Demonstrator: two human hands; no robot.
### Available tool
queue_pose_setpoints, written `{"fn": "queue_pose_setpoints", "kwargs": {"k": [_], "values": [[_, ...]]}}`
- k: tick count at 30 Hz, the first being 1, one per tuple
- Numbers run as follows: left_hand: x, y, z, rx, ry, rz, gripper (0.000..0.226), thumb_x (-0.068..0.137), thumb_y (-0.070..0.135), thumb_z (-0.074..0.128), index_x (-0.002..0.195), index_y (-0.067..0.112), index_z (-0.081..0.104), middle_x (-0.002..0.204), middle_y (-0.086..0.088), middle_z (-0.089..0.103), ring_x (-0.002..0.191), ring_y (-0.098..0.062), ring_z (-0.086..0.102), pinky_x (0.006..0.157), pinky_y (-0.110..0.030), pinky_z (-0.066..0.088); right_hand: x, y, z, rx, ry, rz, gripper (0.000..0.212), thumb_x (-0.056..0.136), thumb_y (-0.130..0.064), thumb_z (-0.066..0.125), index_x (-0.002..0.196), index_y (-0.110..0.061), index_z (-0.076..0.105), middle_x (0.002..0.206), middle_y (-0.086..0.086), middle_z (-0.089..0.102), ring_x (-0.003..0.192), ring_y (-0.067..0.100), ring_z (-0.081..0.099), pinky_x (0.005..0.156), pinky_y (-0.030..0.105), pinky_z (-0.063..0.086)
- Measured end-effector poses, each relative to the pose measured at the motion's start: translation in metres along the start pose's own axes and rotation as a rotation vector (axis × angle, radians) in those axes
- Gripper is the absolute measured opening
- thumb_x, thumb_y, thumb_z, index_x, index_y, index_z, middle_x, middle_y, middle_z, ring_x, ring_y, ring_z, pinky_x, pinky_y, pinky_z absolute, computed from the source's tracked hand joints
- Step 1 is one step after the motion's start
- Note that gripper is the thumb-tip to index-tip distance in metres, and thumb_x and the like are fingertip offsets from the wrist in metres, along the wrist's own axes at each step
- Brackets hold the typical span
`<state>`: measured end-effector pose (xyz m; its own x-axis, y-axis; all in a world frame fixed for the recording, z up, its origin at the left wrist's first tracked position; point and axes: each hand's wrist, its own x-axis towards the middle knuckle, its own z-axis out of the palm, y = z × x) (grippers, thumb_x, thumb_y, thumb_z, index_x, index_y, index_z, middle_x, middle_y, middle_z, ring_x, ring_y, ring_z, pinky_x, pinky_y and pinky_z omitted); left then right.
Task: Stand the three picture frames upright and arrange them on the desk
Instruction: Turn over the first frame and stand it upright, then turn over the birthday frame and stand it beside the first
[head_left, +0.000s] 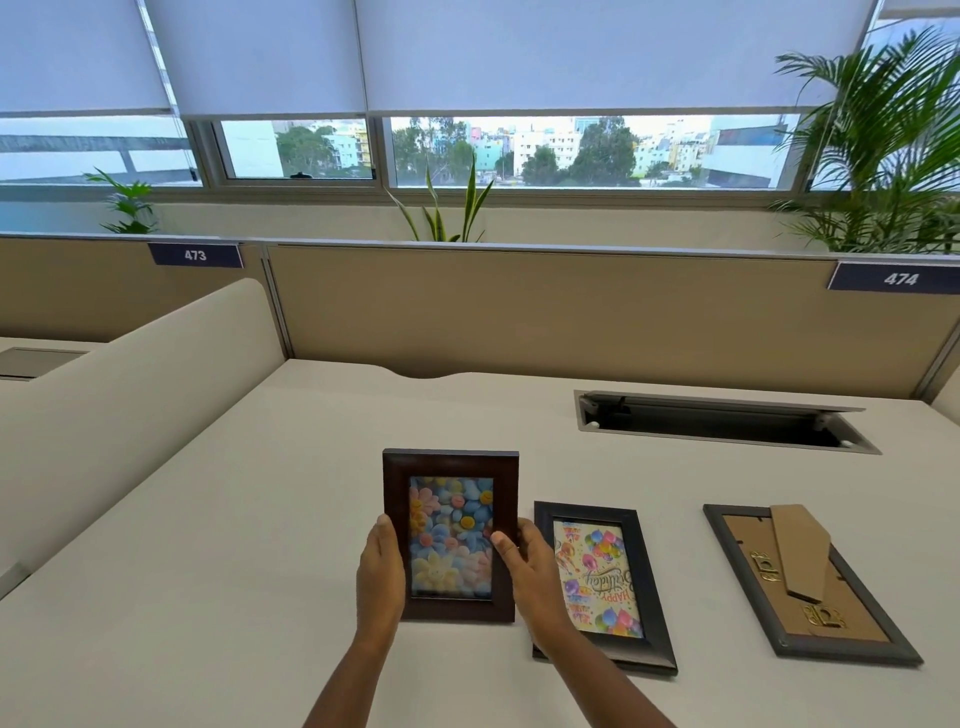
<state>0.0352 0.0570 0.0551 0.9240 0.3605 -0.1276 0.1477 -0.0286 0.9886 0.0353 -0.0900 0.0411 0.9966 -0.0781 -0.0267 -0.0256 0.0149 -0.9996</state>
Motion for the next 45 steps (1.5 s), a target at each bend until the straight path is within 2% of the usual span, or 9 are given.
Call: {"fn": "queue_pose_setpoints", "kwargs": {"k": [6,10,13,17,22,26,33,37,45], "values": [[-0.039,0.001,0.009,0.342,0.414,0.549,0.053,0.095,0.036,0.03,0.131,-0.002,0.039,0.137,-0.027,0.039,0.128,-0.034,0.036,0.105,-0.048,0.034,-0.008,-0.003,-0.023,-0.191,-0.034,-0.088,0.034,0.086,-0.015,0.062,0.117,-0.021,0.05,0.095,-0.014,0.058,0.089,-0.003,0.056,0.067,0.005,0.05],[-0.074,-0.019,0.032,0.6,0.127,1.081,0.044,0.097,0.035,0.019,0.119,0.006,0.044,0.123,-0.011,0.042,0.115,-0.021,0.042,0.109,-0.021,0.031,-0.012,-0.001,-0.061,-0.304,0.1,-0.121,0.033,0.082,-0.009,0.066,0.113,-0.016,0.056,0.097,-0.006,0.056,0.091,0.005,0.055,0.07,0.011,0.047],[-0.093,-0.028,0.057,0.745,-0.269,1.149,0.036,0.097,0.031,0.024,0.113,0.018,0.052,0.119,0.002,0.05,0.111,-0.01,0.051,0.093,-0.02,0.049,-0.013,0.006,-0.094,-0.449,0.257,-0.076,0.029,0.084,-0.002,0.061,0.113,-0.006,0.058,0.103,0.01,0.056,0.099,0.026,0.058,0.078,0.026,0.048],[-0.099,-0.031,0.093,0.902,-0.436,0.819,0.046,0.059,0.034,0.081,0.101,0.018,0.071,0.115,-0.006,0.069,0.106,-0.017,0.067,0.084,-0.019,0.056,-0.018,0.014,-0.127,-0.66,0.398,0.115,0.036,0.088,-0.009,0.058,0.123,-0.001,0.051,0.124,0.024,0.05,0.116,0.034,0.049,0.09,0.035,0.047],[-0.092,-0.026,0.12,1.019,-0.429,0.302,0.052,0.096,0.02,0.036,0.145,0.014,0.017,0.155,-0.023,-0.002,0.145,-0.034,0.0,0.12,-0.036,0.012,-0.022,0.015,-0.136,-0.799,0.314,0.327,0.032,0.091,-0.019,0.054,0.117,0.0,0.054,0.119,0.021,0.057,0.109,0.031,0.054,0.089,0.033,0.047],[-0.09,-0.019,0.132,0.938,-0.424,0.139,0.045,0.095,0.018,0.041,0.139,0.016,0.03,0.145,-0.025,0.022,0.135,-0.033,0.03,0.11,-0.033,0.033,-0.02,0.016,-0.135,-0.739,0.311,0.351,0.038,0.091,-0.019,0.053,0.057,-0.014,0.036,0.063,0.002,0.047,0.06,0.01,0.045,0.049,0.018,0.033],[-0.083,-0.015,0.131,0.663,-0.351,0.007,0.044,0.09,0.006,0.048,0.131,0.015,0.035,0.126,-0.016,0.04,0.117,-0.027,0.047,0.098,-0.035,0.047,-0.016,0.009,-0.139,-0.394,0.274,0.498,0.027,0.091,-0.016,0.055,0.105,0.007,0.055,0.103,0.022,0.066,0.091,0.031,0.062,0.073,0.035,0.05],[-0.081,-0.02,0.127,0.458,-0.352,-0.066,0.05,0.09,-0.002,0.046,0.135,0.013,0.031,0.132,-0.019,0.041,0.12,-0.028,0.048,0.093,-0.034,0.052,-0.018,-0.003,-0.155,-0.237,0.19,0.534,0.018,0.093,-0.012,0.05,0.086,0.003,0.056,0.075,0.013,0.064,0.068,0.023,0.06,0.054,0.028,0.046],[-0.075,0.0,0.128,-0.145,-0.451,-0.378,0.028,0.099,0.017,0.038,0.116,0.002,0.053,0.111,-0.016,0.062,0.098,-0.025,0.057,0.075,-0.03,0.049,-0.022,-0.042,-0.185,-0.188,0.095,0.376,0.013,0.093,-0.015,0.05,0.089,-0.006,0.058,0.085,0.012,0.069,0.077,0.022,0.067,0.061,0.028,0.05]]}}
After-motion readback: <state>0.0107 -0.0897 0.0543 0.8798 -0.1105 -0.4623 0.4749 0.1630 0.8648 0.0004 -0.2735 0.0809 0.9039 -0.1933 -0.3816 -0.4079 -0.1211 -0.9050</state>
